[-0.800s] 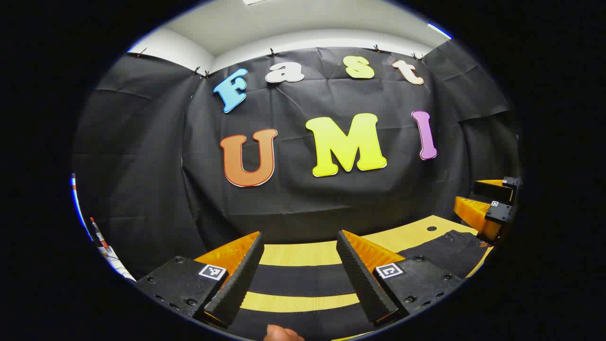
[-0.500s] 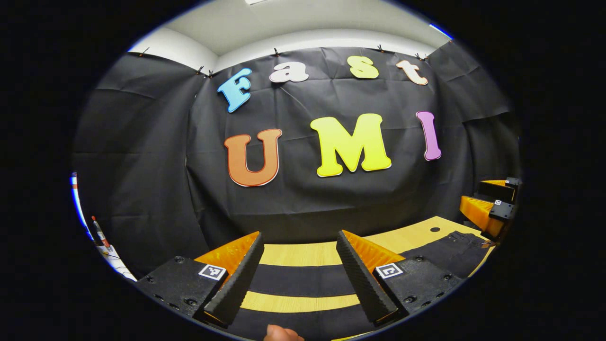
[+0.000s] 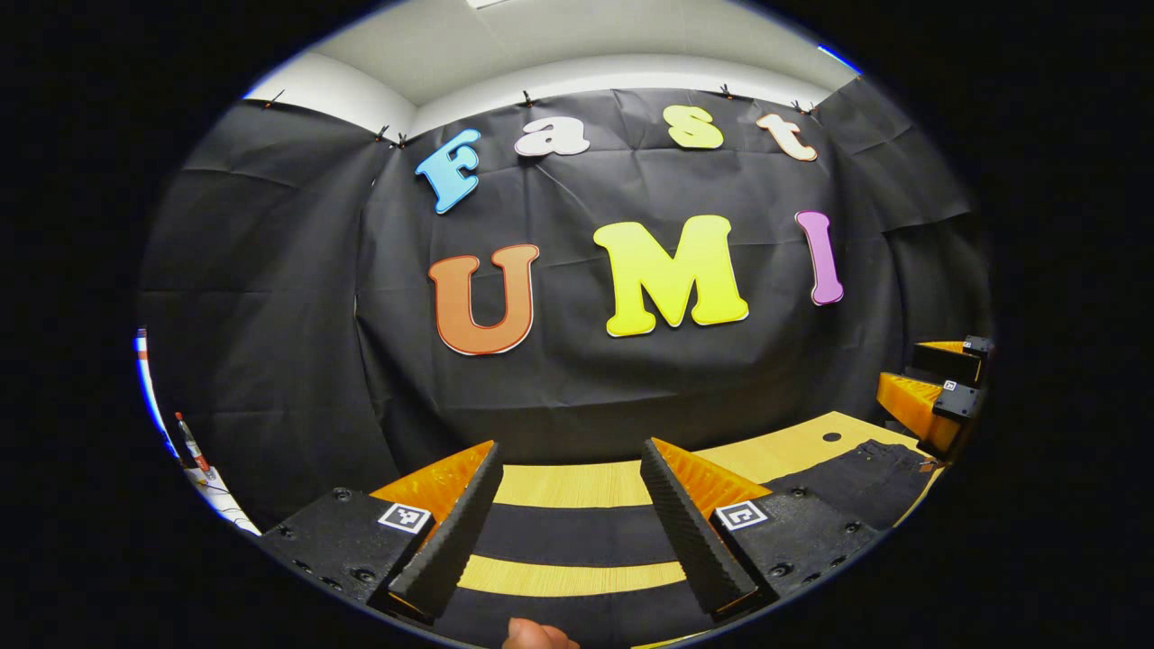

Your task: Grasp the waist and the cuffs of the jeans and fold them to make the two legs overlap; first hold the waist and fold one-third of the jeans toward the cuffs, then hold the cuffs and fold the remaining one-third in the same direction to finish folding.

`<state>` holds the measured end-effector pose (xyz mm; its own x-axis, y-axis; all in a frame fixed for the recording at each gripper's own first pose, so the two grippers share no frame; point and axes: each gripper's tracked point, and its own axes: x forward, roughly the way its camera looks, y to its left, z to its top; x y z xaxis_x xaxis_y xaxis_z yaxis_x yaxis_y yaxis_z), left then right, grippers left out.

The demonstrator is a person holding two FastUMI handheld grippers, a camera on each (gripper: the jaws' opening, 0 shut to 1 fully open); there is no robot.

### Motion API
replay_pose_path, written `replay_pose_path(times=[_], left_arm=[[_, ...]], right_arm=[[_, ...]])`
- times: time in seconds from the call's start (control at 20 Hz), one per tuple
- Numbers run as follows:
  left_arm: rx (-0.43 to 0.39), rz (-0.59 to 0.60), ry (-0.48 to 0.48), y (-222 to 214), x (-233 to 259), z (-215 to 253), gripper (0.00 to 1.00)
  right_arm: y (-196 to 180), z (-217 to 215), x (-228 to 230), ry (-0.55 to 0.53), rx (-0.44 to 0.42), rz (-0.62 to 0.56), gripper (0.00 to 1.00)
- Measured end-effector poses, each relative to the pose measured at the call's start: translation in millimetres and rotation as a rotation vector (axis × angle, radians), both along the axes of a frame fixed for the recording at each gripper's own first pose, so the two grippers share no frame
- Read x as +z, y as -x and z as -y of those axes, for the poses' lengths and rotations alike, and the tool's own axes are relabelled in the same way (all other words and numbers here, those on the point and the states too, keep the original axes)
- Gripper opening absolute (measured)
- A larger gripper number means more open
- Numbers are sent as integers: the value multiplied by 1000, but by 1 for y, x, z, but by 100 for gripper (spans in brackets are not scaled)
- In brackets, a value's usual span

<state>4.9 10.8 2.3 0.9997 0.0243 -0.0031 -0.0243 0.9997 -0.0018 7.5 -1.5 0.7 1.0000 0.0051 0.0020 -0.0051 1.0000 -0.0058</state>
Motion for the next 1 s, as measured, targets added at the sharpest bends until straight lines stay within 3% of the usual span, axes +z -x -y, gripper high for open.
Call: replay_pose_path(times=[0.25, 0.3, 0.4, 0.55, 0.7, 1.0], left_arm=[[21, -46, 8, 6, -13, -13, 95], [41, -55, 7, 10, -18, -18, 98], [60, -107, 17, 18, -35, -31, 94], [104, -229, 81, 37, -74, -59, 99], [196, -411, 224, 73, -132, -90, 99], [413, -690, 641, 132, -222, -143, 99]], right_arm=[[-2, -3, -3, -12, 25, -16, 96], [-3, -4, -5, -15, 31, -25, 96], [-5, 0, -7, -27, 37, -40, 95], [-7, 12, -9, -39, 14, -46, 96], [-11, 23, -16, -37, -5, -58, 96], [-11, 46, -28, -29, -43, -98, 96]])
